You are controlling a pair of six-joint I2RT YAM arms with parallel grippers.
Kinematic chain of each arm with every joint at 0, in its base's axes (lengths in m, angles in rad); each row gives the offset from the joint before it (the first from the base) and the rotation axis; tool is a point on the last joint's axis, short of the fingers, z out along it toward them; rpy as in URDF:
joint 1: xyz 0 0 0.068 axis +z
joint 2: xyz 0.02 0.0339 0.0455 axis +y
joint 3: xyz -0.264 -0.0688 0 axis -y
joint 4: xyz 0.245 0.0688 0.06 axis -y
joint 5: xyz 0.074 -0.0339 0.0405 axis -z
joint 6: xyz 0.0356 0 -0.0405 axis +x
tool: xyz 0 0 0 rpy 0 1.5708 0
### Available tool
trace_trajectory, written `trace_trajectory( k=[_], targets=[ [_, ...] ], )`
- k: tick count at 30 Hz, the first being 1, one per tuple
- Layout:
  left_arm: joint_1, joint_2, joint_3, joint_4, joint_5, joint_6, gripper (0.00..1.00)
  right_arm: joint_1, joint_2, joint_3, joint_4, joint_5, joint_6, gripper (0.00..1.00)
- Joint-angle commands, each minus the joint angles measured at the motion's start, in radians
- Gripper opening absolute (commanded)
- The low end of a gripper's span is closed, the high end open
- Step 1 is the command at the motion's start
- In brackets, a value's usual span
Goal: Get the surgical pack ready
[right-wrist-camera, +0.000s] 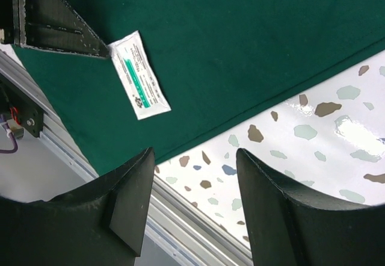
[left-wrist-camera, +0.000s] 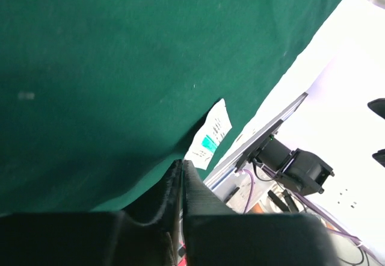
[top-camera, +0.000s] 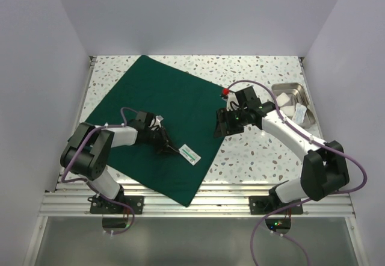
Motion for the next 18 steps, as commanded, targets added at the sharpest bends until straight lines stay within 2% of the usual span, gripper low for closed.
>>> trace_trajectory(
  k=[1,5,10,18],
  targets=[
    [-0.004,0.025,0.034,0.05,-0.002,-0.004,0.02,-0.001,0.031,0.008,0.031,-0.039,-0.018,0.6],
    [-0.004,0.042,0.066,0.04,-0.001,0.023,0.0,-0.001,0.077,0.018,0.042,-0.1,-0.015,0.61],
    [-0.004,0.035,0.092,0.027,-0.01,0.049,0.0,0.007,0.209,0.053,0.067,-0.249,0.011,0.64],
    [-0.004,-0.007,0.094,0.041,-0.008,0.106,0.0,0.024,0.336,0.042,0.248,-0.406,0.127,0.66]
  ],
)
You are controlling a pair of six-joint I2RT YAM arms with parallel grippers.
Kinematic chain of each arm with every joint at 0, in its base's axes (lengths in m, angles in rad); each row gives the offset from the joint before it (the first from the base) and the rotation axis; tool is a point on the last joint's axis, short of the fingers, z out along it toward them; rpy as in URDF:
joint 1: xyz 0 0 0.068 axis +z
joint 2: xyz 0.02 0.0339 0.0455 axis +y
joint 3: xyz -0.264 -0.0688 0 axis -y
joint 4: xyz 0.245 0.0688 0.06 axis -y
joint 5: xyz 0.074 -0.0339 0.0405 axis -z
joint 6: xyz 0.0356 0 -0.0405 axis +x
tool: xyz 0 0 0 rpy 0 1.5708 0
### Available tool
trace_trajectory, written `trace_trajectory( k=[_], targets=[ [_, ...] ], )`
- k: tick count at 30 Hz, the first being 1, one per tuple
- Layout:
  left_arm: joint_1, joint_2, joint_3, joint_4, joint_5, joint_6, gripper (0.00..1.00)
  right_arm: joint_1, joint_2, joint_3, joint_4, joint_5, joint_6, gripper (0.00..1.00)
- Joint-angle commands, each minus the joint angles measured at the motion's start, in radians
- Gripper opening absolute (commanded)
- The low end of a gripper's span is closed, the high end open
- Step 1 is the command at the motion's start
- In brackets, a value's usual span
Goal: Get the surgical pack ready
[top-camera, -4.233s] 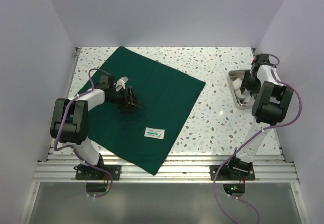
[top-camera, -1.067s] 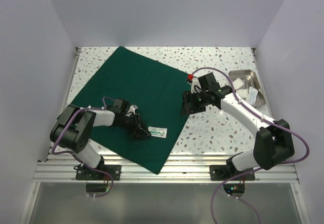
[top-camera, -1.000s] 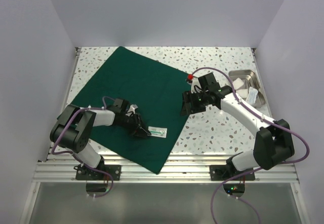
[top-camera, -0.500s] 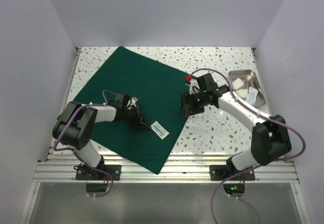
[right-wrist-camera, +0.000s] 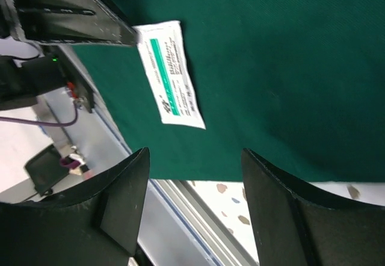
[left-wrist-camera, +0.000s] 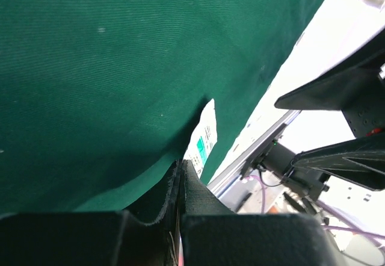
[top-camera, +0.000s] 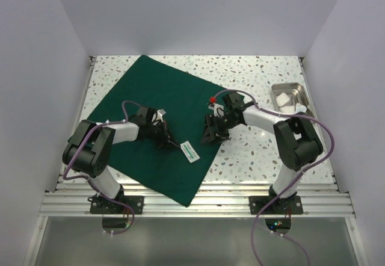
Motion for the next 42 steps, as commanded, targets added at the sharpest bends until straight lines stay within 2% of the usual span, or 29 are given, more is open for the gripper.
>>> trace_trajectory(
  k=[1,8,18,25,33,42],
  targets=[
    [-0.002,-0.049,0.022,0.032,0.005,0.061,0.0,0.016,0.021,0.023,0.119,-0.114,0.059,0.66],
    [-0.004,-0.065,0.014,0.055,0.031,0.048,0.0,0.036,0.105,0.031,0.236,-0.182,0.115,0.68],
    [-0.004,-0.081,0.022,0.103,0.072,-0.006,0.0,0.067,0.139,0.045,0.242,-0.169,0.093,0.67],
    [-0.004,-0.097,0.026,0.106,0.1,0.032,0.0,0.081,0.154,0.018,0.345,-0.197,0.104,0.68],
    [-0.005,-0.094,0.025,0.103,0.126,0.057,0.0,0.101,0.188,0.015,0.389,-0.195,0.122,0.68],
    [-0.004,-0.078,0.025,0.11,0.13,0.068,0.0,0.125,0.179,-0.058,0.524,-0.244,0.156,0.65]
  ],
)
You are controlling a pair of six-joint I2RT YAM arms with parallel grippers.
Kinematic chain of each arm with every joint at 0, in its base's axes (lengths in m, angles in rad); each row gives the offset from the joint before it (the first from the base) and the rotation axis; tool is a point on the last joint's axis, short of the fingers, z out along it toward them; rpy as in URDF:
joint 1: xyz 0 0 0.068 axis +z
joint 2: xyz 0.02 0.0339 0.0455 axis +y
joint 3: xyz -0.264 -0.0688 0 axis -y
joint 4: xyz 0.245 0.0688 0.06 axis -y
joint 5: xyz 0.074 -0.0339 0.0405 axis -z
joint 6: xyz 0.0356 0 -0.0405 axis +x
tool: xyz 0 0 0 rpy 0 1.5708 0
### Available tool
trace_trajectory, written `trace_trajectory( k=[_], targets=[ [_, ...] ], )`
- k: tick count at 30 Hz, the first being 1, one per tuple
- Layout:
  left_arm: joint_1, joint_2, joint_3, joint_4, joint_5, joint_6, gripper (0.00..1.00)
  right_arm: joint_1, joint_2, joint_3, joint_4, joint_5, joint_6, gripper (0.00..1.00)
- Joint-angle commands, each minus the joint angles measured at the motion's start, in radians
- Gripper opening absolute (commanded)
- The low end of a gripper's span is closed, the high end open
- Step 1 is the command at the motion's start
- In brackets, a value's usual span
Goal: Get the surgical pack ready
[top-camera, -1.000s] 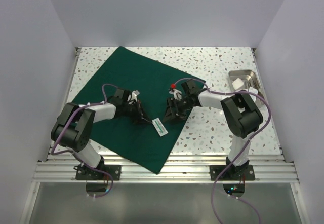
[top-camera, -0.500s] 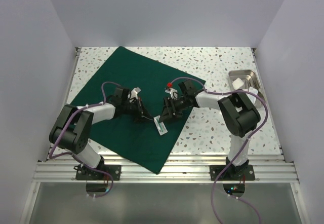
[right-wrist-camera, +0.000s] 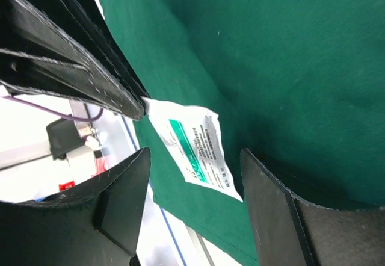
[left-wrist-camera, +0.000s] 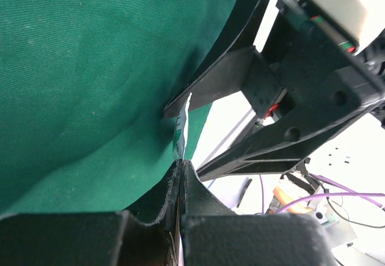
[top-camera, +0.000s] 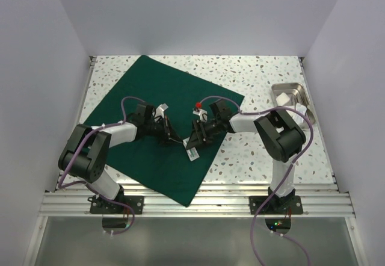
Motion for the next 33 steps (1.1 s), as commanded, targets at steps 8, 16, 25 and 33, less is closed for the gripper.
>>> trace_trajectory(
  k=[8,16,25,33],
  targets=[
    [-0.004,0.019,0.042,0.059,0.046,0.038,0.0,0.017,-0.025,-0.099,0.224,-0.092,0.08,0.55],
    [0.0,0.059,0.091,0.019,0.066,0.084,0.01,0.015,-0.037,-0.076,0.182,-0.064,0.08,0.28],
    [0.121,0.035,0.187,-0.114,0.023,0.172,0.59,0.009,-0.056,0.002,0.04,0.006,0.061,0.12],
    [0.204,-0.008,0.29,-0.331,-0.183,0.32,0.67,-0.13,-0.057,0.168,-0.255,0.161,-0.032,0.08]
  ],
)
